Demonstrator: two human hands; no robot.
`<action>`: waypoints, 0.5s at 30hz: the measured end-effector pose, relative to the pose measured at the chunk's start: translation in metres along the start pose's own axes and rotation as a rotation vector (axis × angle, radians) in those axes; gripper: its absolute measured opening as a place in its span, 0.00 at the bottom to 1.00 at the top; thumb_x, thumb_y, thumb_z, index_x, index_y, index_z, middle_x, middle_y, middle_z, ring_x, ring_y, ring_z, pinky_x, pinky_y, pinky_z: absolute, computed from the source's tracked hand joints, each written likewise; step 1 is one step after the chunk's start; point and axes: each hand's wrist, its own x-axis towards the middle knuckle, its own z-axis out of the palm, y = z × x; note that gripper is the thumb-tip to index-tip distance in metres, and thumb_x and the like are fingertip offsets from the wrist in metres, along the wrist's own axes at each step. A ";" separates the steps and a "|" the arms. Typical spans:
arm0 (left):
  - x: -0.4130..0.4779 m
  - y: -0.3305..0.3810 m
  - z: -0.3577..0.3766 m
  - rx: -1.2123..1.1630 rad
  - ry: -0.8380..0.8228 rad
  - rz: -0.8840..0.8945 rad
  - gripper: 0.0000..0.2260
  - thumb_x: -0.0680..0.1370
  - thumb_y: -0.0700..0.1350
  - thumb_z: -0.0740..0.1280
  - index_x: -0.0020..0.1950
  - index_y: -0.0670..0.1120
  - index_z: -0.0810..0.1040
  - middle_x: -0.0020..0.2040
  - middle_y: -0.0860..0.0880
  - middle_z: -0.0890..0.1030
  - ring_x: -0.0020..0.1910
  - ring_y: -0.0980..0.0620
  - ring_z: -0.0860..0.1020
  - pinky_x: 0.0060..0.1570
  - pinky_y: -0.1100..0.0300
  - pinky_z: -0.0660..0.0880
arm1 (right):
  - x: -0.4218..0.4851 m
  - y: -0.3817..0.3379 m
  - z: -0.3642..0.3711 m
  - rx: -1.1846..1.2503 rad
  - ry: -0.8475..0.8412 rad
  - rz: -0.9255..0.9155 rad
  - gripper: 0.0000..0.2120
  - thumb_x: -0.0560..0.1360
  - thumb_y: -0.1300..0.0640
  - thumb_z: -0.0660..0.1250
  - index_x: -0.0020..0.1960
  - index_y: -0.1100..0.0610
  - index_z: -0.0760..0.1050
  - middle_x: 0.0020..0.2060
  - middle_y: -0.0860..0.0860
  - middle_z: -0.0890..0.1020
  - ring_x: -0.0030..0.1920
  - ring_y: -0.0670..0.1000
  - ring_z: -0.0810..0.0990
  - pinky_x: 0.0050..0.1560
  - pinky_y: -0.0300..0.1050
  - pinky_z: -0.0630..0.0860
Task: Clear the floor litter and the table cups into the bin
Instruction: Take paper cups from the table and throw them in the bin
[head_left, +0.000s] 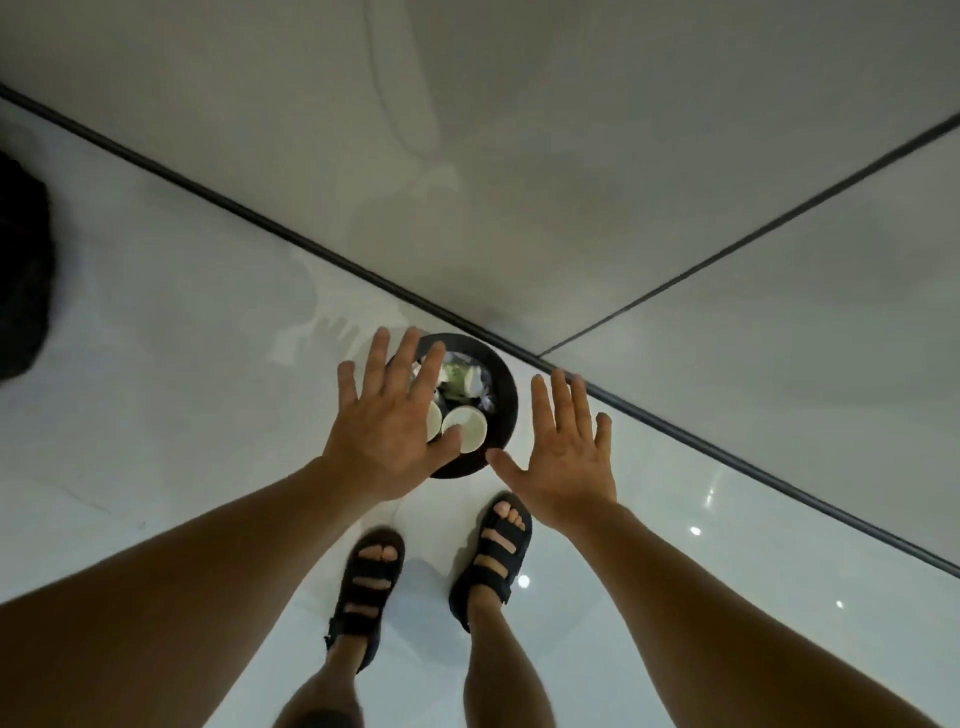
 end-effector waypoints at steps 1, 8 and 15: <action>-0.004 0.008 -0.023 -0.002 -0.010 0.022 0.38 0.74 0.68 0.49 0.78 0.50 0.44 0.79 0.45 0.44 0.77 0.41 0.41 0.70 0.36 0.51 | -0.019 0.002 -0.023 0.010 0.014 0.042 0.45 0.74 0.27 0.48 0.77 0.49 0.30 0.76 0.50 0.30 0.74 0.53 0.26 0.74 0.60 0.35; -0.049 0.056 -0.138 -0.028 0.019 0.210 0.38 0.75 0.68 0.52 0.78 0.52 0.43 0.79 0.48 0.42 0.77 0.44 0.40 0.72 0.39 0.48 | -0.146 0.007 -0.116 0.131 0.087 0.283 0.44 0.75 0.28 0.49 0.78 0.50 0.33 0.78 0.50 0.34 0.75 0.53 0.28 0.75 0.60 0.38; -0.115 0.145 -0.248 0.046 -0.032 0.463 0.37 0.75 0.68 0.50 0.78 0.53 0.42 0.79 0.50 0.41 0.77 0.47 0.38 0.73 0.41 0.47 | -0.302 0.015 -0.184 0.296 0.242 0.526 0.43 0.75 0.28 0.49 0.79 0.50 0.38 0.79 0.49 0.40 0.77 0.52 0.33 0.75 0.62 0.43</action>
